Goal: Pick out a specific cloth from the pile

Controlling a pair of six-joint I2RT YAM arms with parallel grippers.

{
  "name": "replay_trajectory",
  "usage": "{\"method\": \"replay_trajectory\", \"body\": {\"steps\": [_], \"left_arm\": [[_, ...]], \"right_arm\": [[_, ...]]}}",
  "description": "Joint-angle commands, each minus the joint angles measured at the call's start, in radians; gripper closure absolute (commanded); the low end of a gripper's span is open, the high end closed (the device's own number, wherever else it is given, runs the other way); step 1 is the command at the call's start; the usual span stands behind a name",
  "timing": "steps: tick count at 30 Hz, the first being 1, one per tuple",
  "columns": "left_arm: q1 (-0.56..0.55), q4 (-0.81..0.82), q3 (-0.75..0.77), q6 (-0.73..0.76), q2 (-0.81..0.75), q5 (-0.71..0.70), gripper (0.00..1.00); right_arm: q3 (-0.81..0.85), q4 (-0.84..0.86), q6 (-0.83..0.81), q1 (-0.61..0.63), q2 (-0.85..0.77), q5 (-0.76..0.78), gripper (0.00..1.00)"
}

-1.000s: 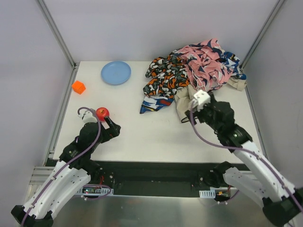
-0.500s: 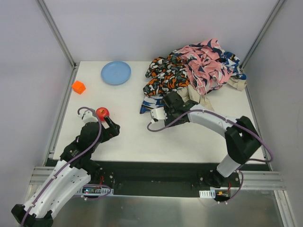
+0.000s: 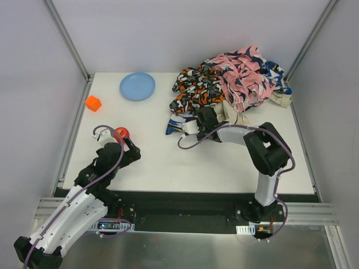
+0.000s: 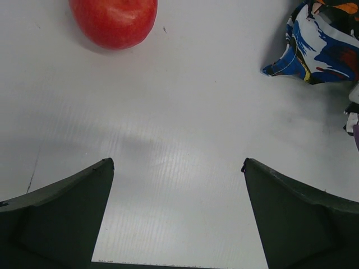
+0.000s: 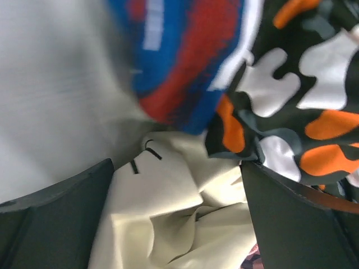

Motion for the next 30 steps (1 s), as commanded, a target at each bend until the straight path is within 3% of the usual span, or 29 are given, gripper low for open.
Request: {"method": "replay_trajectory", "body": {"steps": [1,8,13,16,17,23,28,30], "left_arm": [[0.008,0.024,0.030,0.015,0.021,-0.056,0.01],[0.009,0.029,0.038,0.009,0.065,-0.083,0.01],[0.009,0.035,0.051,0.009,0.104,-0.100,0.01],[0.009,0.037,0.058,0.009,0.122,-0.109,0.01],[0.008,0.038,0.061,0.007,0.127,-0.114,0.01],[0.009,0.041,0.073,0.009,0.151,-0.126,0.01],[0.008,0.041,0.061,0.003,0.125,-0.106,0.01],[0.009,0.041,0.053,0.006,0.102,-0.094,0.01]], "right_arm": [[0.058,0.332,-0.027,-0.066,0.070,0.056,0.04],[0.251,0.337,0.020,-0.142,0.210,0.012,0.04],[0.472,0.048,0.085,-0.190,0.345,-0.034,0.05],[0.549,-0.043,0.122,-0.208,0.402,-0.051,0.02],[0.567,-0.074,0.130,-0.213,0.415,-0.045,0.05],[0.721,-0.261,0.245,-0.245,0.474,-0.063,0.67],[0.667,-0.376,0.303,-0.245,0.410,-0.163,0.99],[0.603,-0.378,0.326,-0.238,0.354,-0.184,0.99]]}}
